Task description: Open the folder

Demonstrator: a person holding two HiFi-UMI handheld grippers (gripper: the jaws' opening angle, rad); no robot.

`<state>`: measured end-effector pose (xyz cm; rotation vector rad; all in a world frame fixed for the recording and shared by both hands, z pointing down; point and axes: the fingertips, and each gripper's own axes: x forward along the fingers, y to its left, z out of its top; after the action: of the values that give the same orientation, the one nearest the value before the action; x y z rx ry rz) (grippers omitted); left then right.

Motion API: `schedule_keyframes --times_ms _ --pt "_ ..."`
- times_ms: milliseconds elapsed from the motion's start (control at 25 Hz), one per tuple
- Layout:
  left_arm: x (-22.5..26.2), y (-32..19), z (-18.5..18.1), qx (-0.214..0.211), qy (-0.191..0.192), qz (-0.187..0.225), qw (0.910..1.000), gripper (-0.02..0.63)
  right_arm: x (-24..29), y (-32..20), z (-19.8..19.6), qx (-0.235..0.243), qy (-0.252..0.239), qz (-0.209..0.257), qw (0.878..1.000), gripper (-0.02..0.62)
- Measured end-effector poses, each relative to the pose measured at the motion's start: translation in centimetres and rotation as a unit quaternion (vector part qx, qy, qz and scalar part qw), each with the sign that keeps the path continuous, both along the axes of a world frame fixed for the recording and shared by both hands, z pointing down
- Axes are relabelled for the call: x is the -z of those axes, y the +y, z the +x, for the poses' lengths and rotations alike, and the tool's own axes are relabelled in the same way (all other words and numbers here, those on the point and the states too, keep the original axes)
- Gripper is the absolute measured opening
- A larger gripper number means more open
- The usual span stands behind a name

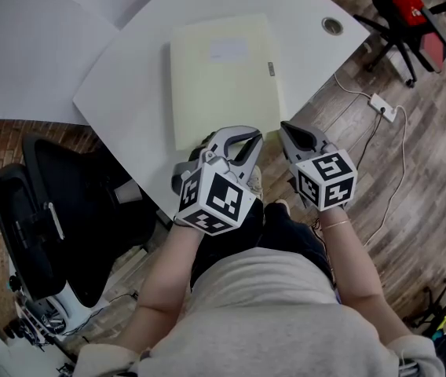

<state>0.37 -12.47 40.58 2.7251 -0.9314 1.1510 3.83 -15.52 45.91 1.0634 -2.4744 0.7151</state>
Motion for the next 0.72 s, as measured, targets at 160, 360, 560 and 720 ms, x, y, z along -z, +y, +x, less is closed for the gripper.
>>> schedule_keyframes --times_ms 160,360,560,720 --pt "0.22 0.04 -0.1 0.0 0.001 -0.001 1.0 0.028 -0.02 0.09 0.0 0.0 0.001 -0.007 1.0 0.02" --pt "0.55 0.19 -0.41 0.002 0.005 0.0 1.0 0.027 -0.03 0.26 -0.19 0.003 0.004 -0.008 1.0 0.02" --pt "0.66 0.27 -0.48 0.003 0.01 0.0 0.9999 0.026 -0.12 0.34 -0.2 0.002 0.014 -0.004 1.0 0.02" --pt "0.92 0.27 -0.64 0.005 0.014 0.001 0.9999 0.026 -0.1 0.33 -0.32 0.0 0.02 -0.001 1.0 0.02"
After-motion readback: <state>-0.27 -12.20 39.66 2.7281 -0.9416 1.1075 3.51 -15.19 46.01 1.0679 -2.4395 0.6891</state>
